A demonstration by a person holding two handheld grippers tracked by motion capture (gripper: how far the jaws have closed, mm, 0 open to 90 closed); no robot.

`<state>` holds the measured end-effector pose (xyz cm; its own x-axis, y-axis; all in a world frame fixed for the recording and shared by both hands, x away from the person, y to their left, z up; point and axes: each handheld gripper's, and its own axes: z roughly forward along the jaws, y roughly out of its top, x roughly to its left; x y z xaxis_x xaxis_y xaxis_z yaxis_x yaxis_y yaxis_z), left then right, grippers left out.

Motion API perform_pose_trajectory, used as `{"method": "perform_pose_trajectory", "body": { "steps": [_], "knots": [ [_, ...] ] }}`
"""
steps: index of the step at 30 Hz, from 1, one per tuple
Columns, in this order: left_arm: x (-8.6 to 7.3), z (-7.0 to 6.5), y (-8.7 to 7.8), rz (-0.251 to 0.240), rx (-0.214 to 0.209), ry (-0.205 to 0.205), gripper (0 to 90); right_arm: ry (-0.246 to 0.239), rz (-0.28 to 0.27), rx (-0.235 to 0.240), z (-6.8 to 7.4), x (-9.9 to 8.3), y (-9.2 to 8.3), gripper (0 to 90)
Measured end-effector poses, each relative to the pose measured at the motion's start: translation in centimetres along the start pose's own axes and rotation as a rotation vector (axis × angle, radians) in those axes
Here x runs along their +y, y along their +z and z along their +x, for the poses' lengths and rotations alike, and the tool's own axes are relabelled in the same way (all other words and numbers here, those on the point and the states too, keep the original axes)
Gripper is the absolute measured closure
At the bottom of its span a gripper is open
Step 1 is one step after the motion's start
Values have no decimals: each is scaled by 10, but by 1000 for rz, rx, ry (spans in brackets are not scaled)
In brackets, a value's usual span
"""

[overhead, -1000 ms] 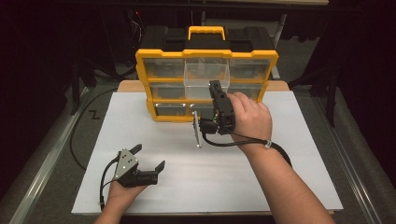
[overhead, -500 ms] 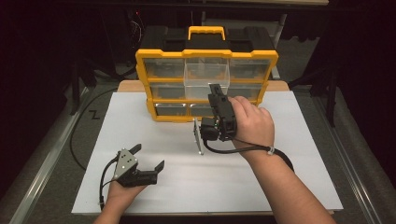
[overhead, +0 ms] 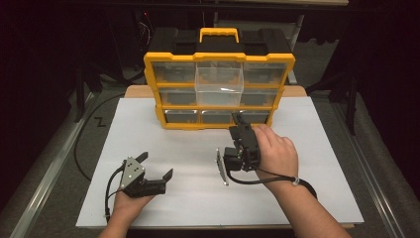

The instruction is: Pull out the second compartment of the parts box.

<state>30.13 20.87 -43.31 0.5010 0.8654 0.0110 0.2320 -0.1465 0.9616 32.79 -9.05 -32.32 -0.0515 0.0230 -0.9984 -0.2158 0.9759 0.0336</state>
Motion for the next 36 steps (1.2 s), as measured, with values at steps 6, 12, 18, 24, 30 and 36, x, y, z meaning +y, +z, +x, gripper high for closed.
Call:
{"method": "perform_pose_trajectory", "body": {
  "steps": [6, 12, 18, 24, 30, 36],
  "knots": [
    [0, 0, 1, 1, 6, -2, 4, 4, 22, 52, 31, -16, -2, 413],
    [0, 0, 1, 3, 9, -1, 4, 6, 40, 89, 55, -27, -4, 404],
    [-1, 1, 1, 3, 12, -1, 4, 3, 65, 140, 84, -42, -7, 384],
    [-1, 1, 1, 7, 12, 0, 4, 4, 111, 184, 108, -70, -14, 349],
    [-1, 0, 1, 13, 14, 4, 4, 7, 164, 207, 112, -99, -18, 286],
    [-1, -1, 2, 18, 20, 5, 4, 15, 221, 238, 112, -123, -21, 144]
  ]
}}
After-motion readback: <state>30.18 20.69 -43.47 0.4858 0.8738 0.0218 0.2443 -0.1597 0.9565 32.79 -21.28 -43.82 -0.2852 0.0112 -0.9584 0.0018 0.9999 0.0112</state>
